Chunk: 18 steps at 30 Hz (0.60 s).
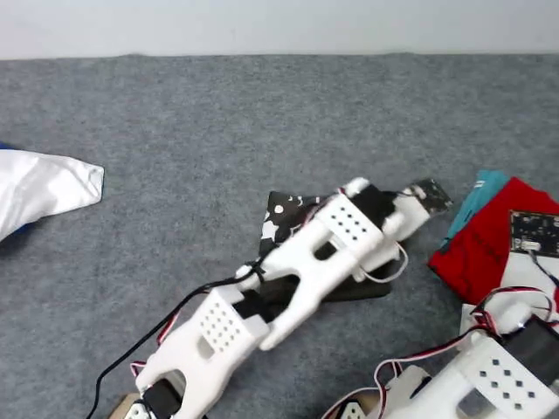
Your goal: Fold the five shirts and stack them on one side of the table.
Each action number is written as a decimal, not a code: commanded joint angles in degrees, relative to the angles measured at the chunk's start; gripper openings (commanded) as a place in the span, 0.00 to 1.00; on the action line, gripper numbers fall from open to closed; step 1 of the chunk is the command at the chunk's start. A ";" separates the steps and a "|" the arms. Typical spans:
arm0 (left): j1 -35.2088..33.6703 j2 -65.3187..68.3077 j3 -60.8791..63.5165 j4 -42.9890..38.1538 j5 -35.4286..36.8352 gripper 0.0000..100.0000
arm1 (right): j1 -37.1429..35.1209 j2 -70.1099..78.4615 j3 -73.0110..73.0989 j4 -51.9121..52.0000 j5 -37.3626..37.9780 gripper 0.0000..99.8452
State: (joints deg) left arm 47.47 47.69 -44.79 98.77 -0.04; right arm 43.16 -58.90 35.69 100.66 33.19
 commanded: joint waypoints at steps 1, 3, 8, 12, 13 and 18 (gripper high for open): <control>3.34 -1.14 -1.89 1.58 1.14 0.00 | 0.84 -0.66 -0.79 2.15 0.53 0.01; 4.57 -1.23 -2.24 1.67 1.14 0.00 | 0.84 -0.66 -0.79 2.15 0.53 0.01; 2.20 -4.31 -3.03 1.67 1.14 0.00 | 0.84 -0.66 -0.79 2.15 0.79 0.01; -4.31 -7.47 -3.12 1.67 0.79 0.00 | 0.84 -0.66 -0.79 2.07 0.62 0.01; -6.15 -7.82 -3.21 1.67 0.79 0.00 | 0.84 -0.66 -0.79 2.07 0.62 0.01; -13.63 -6.77 -3.03 1.32 -1.85 0.00 | 0.66 -0.66 -0.70 2.07 0.53 0.01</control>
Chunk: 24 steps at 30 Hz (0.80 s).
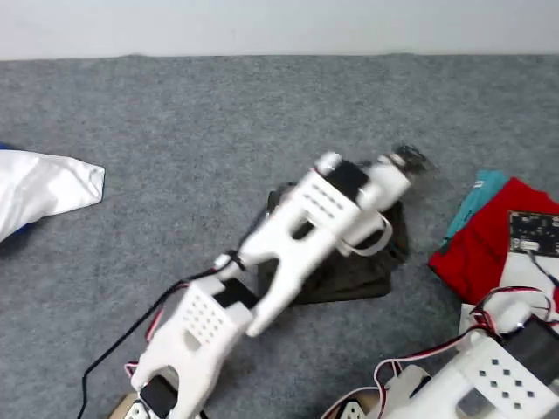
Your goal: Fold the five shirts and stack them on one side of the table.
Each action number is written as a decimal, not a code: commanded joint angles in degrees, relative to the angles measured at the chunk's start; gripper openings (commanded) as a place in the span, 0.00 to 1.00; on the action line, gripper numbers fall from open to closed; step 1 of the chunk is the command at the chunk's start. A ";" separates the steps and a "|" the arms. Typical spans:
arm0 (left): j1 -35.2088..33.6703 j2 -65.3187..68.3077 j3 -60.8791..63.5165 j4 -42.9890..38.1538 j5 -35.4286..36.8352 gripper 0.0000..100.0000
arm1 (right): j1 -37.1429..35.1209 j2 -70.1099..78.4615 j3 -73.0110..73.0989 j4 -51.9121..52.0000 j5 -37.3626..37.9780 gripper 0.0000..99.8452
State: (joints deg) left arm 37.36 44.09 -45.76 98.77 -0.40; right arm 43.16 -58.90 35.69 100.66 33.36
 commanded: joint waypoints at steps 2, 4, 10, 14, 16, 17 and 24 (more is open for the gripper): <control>-5.27 -1.32 -2.15 0.79 -1.58 0.00 | 0.66 -0.66 -0.70 2.07 0.35 0.01; -5.80 1.49 -2.15 -0.09 -1.58 0.00 | 0.57 -0.66 -0.70 2.07 0.35 0.01; -1.23 8.35 -2.33 -0.26 -1.58 0.00 | 0.66 -0.66 -0.70 2.07 0.35 0.01; 2.90 9.76 -2.33 -0.26 -1.41 0.00 | 0.75 -0.66 -0.70 2.07 0.35 0.01; 4.92 9.41 -2.33 0.09 -1.32 0.00 | 0.75 -0.66 -0.70 2.07 0.35 0.01; 5.80 8.88 -2.33 0.53 -1.32 0.00 | 0.75 -0.66 -0.70 2.07 0.35 0.01; 10.73 4.66 -2.24 1.67 -1.32 0.00 | 0.75 -0.66 -0.62 2.07 0.35 0.01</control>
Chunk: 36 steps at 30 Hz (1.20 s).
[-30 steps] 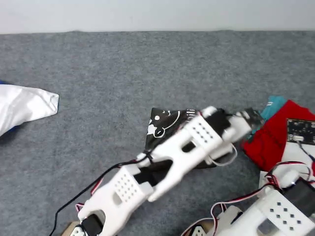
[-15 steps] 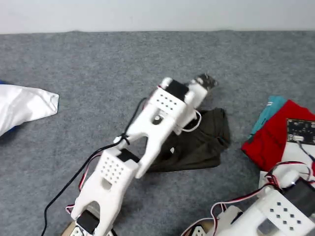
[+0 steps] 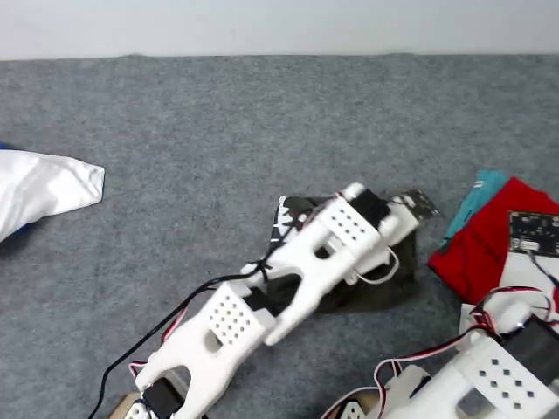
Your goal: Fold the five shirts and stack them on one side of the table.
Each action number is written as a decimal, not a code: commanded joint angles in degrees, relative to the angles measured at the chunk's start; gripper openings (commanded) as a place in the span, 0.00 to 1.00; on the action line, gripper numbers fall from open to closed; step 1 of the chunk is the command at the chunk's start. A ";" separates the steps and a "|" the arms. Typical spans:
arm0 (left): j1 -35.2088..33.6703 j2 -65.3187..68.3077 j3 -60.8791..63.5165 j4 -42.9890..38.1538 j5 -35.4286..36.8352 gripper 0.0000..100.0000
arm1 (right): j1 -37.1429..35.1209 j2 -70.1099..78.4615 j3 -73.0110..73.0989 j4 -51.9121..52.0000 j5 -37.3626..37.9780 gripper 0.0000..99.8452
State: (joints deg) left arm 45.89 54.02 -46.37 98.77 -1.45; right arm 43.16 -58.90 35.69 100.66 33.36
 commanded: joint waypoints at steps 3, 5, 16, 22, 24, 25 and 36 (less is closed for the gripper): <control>2.81 -7.03 -1.45 1.67 -0.26 0.00 | 0.75 -0.66 -0.62 2.07 0.35 0.01; 2.81 -7.82 -1.54 1.67 -0.26 0.00 | 0.75 -0.66 -0.62 2.07 0.35 0.01; 6.68 -10.11 -1.19 1.76 1.05 0.00 | 0.57 -0.66 -0.62 2.07 0.26 0.01; 11.96 -9.76 -1.19 1.76 1.41 0.00 | 0.66 -0.66 -0.62 2.07 0.26 0.01; 12.57 -10.02 -1.19 1.76 1.41 0.00 | 0.66 -0.66 -0.62 2.07 0.26 0.01; 12.57 -10.20 -1.19 1.76 1.41 0.00 | 0.66 -0.66 -0.62 2.07 0.26 0.01; 14.07 -18.11 -0.75 1.85 1.41 0.00 | 0.57 -0.66 -0.62 2.07 0.26 0.01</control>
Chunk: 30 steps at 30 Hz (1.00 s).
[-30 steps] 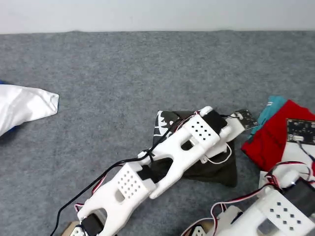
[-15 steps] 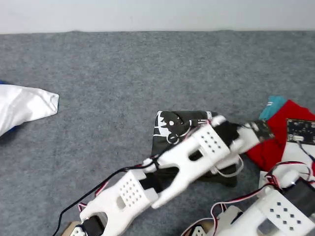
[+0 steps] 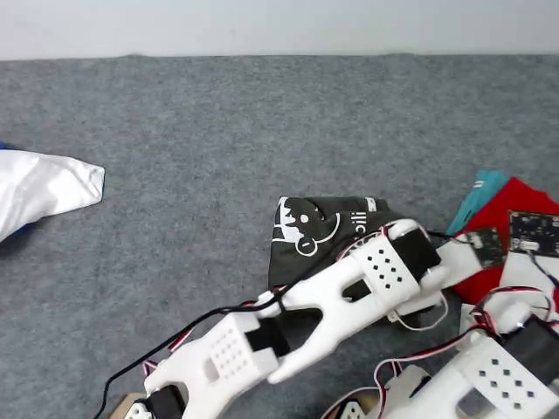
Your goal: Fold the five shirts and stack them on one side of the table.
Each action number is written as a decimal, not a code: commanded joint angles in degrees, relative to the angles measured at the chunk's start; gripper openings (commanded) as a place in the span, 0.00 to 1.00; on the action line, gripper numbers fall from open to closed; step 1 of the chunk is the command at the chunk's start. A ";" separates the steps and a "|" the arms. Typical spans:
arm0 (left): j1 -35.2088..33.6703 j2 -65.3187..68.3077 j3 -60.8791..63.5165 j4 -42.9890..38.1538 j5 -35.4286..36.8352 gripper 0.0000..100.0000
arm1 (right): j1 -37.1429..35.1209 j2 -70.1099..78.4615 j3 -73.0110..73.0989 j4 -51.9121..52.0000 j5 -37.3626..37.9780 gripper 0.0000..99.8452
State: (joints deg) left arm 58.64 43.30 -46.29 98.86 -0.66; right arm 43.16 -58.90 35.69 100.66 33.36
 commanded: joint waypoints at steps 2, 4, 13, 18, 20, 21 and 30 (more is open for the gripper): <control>2.81 -9.93 1.01 1.76 0.62 0.00 | 0.57 -0.57 -0.62 1.98 0.26 0.01; 3.52 -11.69 3.30 1.67 0.44 0.00 | 0.57 -0.57 -0.62 1.36 0.26 0.01; -9.76 -13.01 5.32 -0.79 0.26 0.00 | 0.57 -0.57 -0.62 1.27 0.26 0.01; -13.10 -7.82 4.97 -3.08 0.18 0.00 | 0.57 -0.57 -0.62 1.27 0.18 0.01; -11.78 -4.57 4.97 -2.90 0.18 0.00 | 0.57 -0.57 -0.62 1.27 0.18 0.01; -10.81 -3.25 4.97 -2.73 0.18 0.00 | 0.57 -0.57 -0.62 1.27 0.18 0.01; 3.16 1.58 3.91 -1.32 0.26 0.00 | 0.48 -0.57 -0.70 1.27 -4.48 0.01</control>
State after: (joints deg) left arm 57.41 45.41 -40.66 96.92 -0.66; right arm 43.16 -58.90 35.69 100.66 30.99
